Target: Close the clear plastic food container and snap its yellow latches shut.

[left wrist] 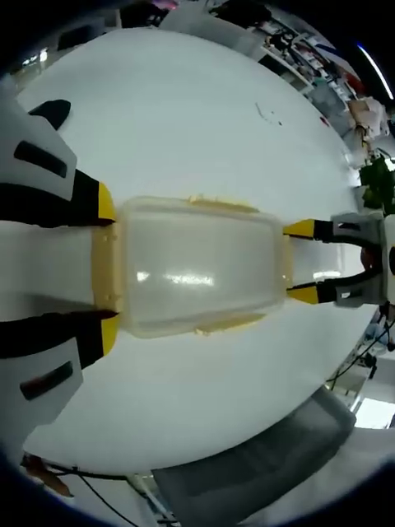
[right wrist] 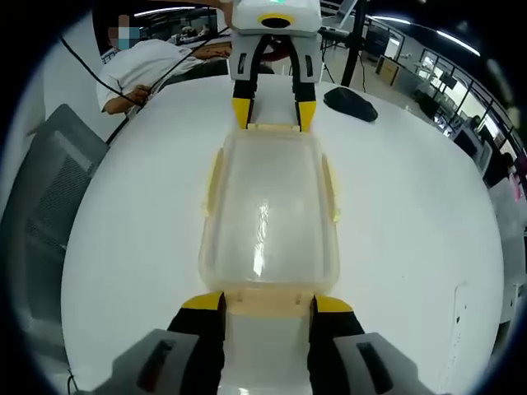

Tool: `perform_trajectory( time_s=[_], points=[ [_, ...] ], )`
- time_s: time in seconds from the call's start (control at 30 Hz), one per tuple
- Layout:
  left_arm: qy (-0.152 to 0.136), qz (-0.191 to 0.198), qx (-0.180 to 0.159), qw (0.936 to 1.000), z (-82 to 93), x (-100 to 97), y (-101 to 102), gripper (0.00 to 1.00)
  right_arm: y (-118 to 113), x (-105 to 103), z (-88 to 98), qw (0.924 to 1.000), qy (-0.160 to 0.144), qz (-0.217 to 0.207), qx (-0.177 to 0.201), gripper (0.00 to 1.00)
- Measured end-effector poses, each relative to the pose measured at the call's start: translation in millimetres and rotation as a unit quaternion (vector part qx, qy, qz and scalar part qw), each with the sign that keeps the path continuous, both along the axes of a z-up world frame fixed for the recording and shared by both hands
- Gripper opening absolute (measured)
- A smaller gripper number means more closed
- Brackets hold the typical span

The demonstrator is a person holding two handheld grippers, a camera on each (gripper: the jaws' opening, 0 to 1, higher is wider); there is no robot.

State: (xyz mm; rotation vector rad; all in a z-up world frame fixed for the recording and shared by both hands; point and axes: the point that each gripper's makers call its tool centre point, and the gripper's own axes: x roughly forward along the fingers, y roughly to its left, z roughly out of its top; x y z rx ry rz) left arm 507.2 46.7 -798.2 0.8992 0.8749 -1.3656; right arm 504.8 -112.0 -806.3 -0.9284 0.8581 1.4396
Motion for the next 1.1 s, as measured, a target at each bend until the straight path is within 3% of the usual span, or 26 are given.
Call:
perform_trajectory(
  time_s=[0.33,0.5,0.6,1.1],
  points=[
    [0.0,0.019,0.007,0.9998,-1.7,2.2,1.1,0.37,-0.7,1.8,0.7,0.9999,0.0,0.001,-0.012,0.36],
    [-0.014,0.024,0.023,0.9994,-0.3,4.3,0.9,0.36,-0.9,3.5,1.5,0.9998,-0.012,0.008,-0.014,0.36],
    [0.008,0.045,0.011,0.9989,8.9,1.0,-2.8,0.36,-5.5,4.8,5.8,0.9998,-0.012,0.007,-0.016,0.36],
    [-0.007,0.033,0.013,0.9993,56.4,-1.4,-18.8,0.35,-21.6,0.5,55.7,0.9995,-0.025,0.017,0.006,0.35]
  ],
)
